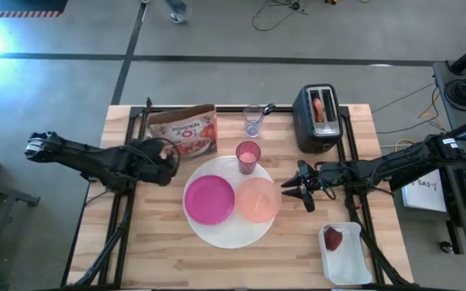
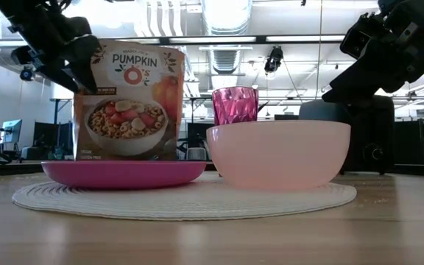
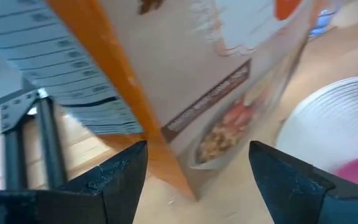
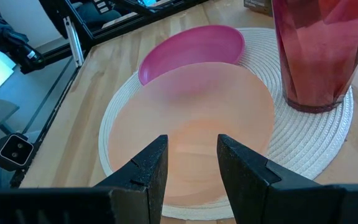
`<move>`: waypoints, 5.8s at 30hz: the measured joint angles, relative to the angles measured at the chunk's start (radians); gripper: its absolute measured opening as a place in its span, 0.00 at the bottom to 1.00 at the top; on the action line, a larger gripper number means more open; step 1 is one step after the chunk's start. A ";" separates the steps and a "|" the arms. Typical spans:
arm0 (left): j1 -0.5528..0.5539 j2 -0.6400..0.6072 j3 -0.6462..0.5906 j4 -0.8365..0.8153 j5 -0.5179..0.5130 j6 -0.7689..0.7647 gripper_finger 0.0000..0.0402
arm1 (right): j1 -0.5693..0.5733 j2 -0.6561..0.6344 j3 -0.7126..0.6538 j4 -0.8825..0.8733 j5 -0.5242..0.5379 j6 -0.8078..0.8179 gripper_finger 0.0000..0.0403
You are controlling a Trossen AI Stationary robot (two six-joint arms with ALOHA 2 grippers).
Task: Arrange a breakfast setting
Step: Pour the cereal from the orange cereal box into the orange bowl on the white mat
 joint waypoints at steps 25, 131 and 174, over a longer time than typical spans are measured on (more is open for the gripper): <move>0.014 0.000 0.069 -0.303 -0.011 -0.091 0.66 | 0.000 0.000 0.000 0.000 0.000 0.000 0.32; 0.163 -0.066 -0.196 0.663 0.240 0.535 0.84 | 0.000 0.000 0.000 0.000 0.000 0.000 0.32; 0.163 0.216 -0.235 0.916 0.052 0.665 0.04 | 0.000 0.000 0.000 0.000 0.000 0.000 0.32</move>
